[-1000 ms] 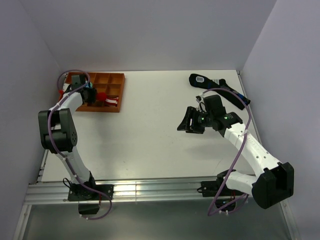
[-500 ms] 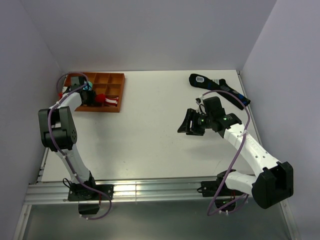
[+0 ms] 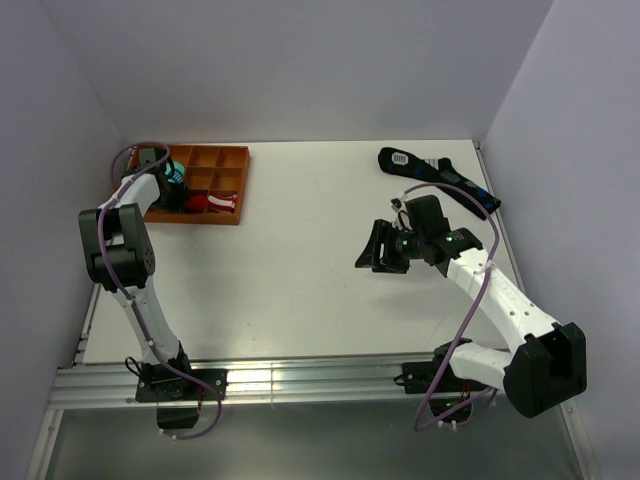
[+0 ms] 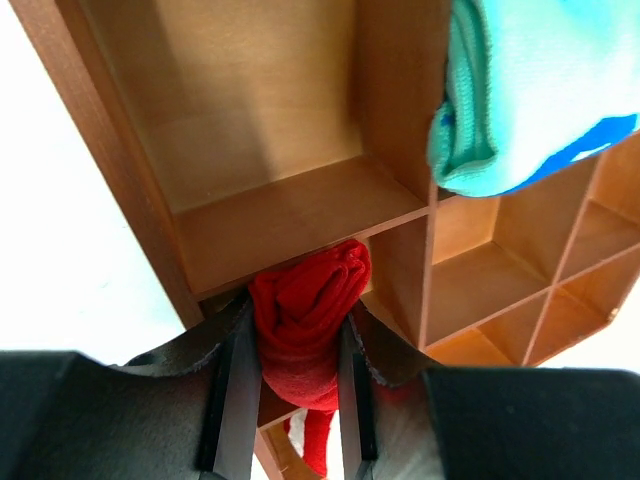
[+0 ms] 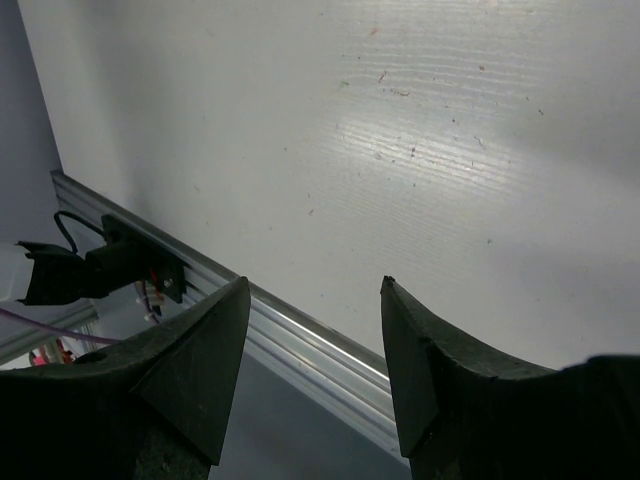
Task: Roll the socks
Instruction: Place the sock in the storage box.
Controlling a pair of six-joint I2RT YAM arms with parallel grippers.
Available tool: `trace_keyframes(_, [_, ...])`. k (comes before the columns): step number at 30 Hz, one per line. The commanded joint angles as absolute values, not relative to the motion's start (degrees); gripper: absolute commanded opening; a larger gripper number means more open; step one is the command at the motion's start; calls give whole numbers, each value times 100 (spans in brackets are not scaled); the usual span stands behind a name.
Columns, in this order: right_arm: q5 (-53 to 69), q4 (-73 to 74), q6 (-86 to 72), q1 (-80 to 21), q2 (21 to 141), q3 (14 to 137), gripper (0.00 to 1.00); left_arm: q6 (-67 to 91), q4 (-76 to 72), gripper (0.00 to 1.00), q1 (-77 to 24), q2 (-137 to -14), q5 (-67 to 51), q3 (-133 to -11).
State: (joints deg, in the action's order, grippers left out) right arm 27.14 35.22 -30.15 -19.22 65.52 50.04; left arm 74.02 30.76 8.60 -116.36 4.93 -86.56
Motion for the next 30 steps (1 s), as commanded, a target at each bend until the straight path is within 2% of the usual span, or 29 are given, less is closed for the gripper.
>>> trace_keyframes(1, [2795,3366,-2944,-1872,6521,4992,62,7172,3761,0,932,-11838,642,-8964])
trace_keyframes(11, [2804,3366,-2944,-1872,6469,4966,62,7900,4798,0,905,-12296,931,-9703])
trace_keyframes(19, [2813,3375,-2944,-1872,6451,4939,62,7954,4966,2,852,-12533,905,-10186])
trace_keyframes(20, [2813,3366,-2944,-1872,6451,4939,62,7945,4870,4,835,-12525,897,-10169])
trace_keyframes(24, [2821,3366,-2936,-1872,6451,4931,62,7954,4904,26,826,-12568,853,-10309])
trace_keyframes(30, [2821,3375,-2927,-1872,6442,4939,62,7849,4702,40,817,-12507,738,-10336])
